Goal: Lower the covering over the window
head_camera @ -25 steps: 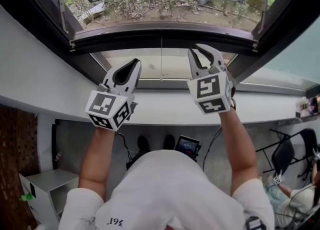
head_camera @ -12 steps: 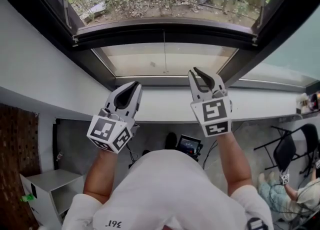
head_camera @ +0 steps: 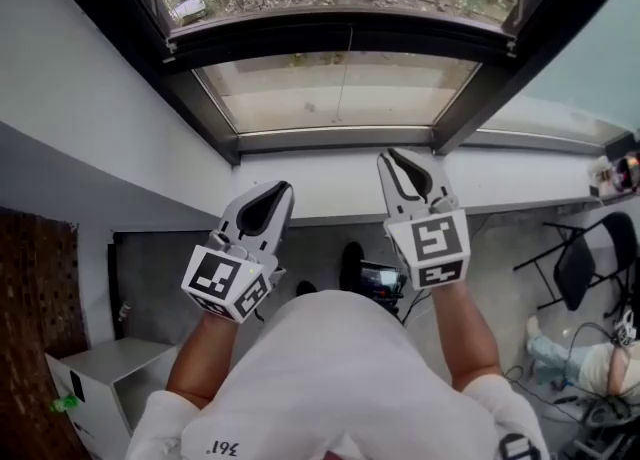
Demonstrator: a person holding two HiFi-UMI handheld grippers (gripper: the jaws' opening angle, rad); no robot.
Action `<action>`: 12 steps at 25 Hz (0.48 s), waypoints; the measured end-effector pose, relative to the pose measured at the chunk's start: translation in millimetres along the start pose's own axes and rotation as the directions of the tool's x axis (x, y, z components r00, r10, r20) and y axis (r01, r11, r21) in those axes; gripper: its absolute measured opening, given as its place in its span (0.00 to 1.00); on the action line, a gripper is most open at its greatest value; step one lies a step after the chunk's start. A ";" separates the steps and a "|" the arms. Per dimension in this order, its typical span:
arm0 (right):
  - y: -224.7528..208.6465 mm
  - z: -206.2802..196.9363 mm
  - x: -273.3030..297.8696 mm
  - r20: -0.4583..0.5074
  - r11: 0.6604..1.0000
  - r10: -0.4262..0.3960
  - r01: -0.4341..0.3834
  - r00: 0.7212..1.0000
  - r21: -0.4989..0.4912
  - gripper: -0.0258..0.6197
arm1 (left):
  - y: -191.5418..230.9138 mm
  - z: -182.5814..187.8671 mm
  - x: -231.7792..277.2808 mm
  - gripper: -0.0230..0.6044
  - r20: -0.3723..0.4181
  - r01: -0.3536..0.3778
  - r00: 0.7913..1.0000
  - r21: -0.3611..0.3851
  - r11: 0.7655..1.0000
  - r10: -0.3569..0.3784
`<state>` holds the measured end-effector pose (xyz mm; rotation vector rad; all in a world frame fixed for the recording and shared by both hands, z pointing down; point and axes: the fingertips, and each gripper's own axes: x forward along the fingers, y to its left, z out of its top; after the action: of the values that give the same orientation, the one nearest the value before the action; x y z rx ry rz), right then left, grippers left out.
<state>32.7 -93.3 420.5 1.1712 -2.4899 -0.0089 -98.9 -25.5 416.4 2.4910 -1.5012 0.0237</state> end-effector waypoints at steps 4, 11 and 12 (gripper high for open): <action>23.3 -7.8 -15.2 -0.012 1.000 -0.014 0.015 1.000 0.022 0.13 | -6.1 -10.3 -28.5 0.09 -0.014 0.028 0.999 -0.009 1.000 -0.028; 52.2 -17.1 -39.3 -0.024 0.998 -0.032 0.034 0.999 0.047 0.13 | -17.6 -22.7 -59.0 0.09 -0.030 0.089 0.995 -0.027 0.996 -0.090; 55.4 -18.7 -42.7 -0.026 0.998 -0.033 0.035 0.999 0.047 0.13 | -19.8 -24.2 -61.7 0.09 -0.031 0.096 0.995 -0.030 0.995 -0.097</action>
<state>22.7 -22.6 432.4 1.2252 -2.4602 0.0558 -108.4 42.0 428.0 2.5253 -1.3574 0.0264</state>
